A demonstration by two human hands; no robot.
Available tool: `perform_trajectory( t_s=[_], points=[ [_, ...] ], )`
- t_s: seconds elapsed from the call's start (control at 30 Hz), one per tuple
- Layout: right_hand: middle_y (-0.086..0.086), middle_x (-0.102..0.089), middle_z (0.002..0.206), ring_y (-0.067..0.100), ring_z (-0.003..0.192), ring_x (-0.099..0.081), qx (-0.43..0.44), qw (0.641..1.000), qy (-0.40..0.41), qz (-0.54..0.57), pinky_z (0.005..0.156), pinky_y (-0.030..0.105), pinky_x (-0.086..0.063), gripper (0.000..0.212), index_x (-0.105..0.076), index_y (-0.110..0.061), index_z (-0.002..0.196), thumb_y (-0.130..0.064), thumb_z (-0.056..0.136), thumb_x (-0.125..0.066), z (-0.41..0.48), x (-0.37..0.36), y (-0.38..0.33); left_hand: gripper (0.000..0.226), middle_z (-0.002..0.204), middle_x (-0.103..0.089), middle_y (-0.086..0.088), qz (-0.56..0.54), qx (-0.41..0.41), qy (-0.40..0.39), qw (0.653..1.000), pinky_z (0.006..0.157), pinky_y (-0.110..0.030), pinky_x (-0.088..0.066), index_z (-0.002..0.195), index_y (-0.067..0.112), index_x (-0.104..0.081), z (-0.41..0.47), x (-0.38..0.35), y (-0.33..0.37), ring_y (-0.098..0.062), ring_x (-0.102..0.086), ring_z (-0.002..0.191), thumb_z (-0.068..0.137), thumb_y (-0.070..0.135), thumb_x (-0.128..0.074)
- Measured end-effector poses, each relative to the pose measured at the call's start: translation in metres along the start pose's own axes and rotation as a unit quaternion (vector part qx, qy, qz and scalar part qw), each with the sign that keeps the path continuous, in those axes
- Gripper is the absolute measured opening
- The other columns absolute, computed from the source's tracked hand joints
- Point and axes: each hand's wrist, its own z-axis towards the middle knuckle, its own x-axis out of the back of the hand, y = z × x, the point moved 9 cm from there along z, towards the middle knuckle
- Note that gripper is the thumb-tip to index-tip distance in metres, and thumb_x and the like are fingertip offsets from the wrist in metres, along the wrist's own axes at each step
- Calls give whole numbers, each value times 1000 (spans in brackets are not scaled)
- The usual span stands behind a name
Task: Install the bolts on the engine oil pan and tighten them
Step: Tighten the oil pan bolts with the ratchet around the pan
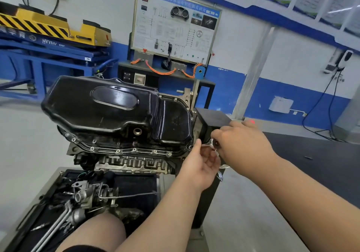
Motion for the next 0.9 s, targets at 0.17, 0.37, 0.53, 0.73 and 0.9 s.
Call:
perform_trajectory(
  t_s=[0.17, 0.37, 0.53, 0.73, 0.9],
  points=[
    [-6, -54, 66, 12, 59, -51, -140, 988, -39, 54, 53, 26, -35, 52, -59, -27, 79, -65, 92, -27, -3, -16, 15, 29, 66, -70, -3, -6, 6, -47, 999, 54, -25, -55, 95, 5, -65, -8, -15, 2, -15, -69, 59, 101, 24, -43],
    [-7, -51, 74, 13, 68, -44, -63, 997, -40, 18, 64, 27, -37, 20, -58, -24, 96, -43, 92, -53, -1, -12, 10, 31, 58, -55, -2, 14, 18, -15, 1000, 64, -31, -54, 71, 8, -58, -12, -9, -3, -13, -54, 54, 95, 28, -57],
    [-8, -61, 91, 17, 85, -50, -48, 999, -11, 3, 80, 32, -39, 21, -58, -30, 102, -45, 93, -48, -3, -7, 14, 31, 74, -69, -7, 24, 13, -43, 999, 66, -33, -56, 86, 8, -62, -11, -12, -3, -18, -68, 63, 100, 30, -46],
    [-6, -60, 68, 11, 61, -55, -155, 978, -78, 117, 53, 27, -43, 49, -57, -24, 73, -68, 85, -39, -9, -24, 18, 27, 70, -70, -6, 50, 18, -25, 998, 62, -31, -53, 87, 7, -66, -8, -6, -4, -18, -68, 62, 96, 29, -53],
    [-3, -60, 107, 21, 104, -49, 7, 999, 4, -33, 91, 37, -35, 22, -55, -25, 110, -36, 93, -50, -3, 1, 0, 26, 62, -62, 1, 35, 12, -5, 999, 76, -30, -50, 75, 12, -61, -8, -4, -4, -10, -56, 58, 94, 29, -58]
  ],
)
